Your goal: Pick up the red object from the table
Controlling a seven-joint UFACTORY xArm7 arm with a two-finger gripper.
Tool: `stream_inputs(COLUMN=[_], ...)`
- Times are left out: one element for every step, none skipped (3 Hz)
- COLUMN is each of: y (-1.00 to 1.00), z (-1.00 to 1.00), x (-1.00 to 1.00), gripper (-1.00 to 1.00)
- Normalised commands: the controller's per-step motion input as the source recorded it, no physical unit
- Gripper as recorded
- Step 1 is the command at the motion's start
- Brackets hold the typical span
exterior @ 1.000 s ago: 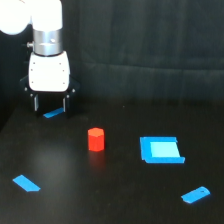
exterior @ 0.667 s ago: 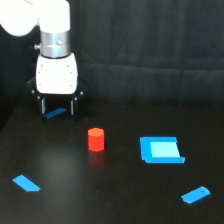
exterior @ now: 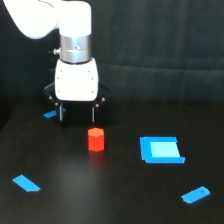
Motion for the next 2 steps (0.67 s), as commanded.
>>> stream_inputs(y=[-0.88, -0.94], z=[0.23, 0.08], x=[0.81, 0.38], gripper=[1.00, 1.00])
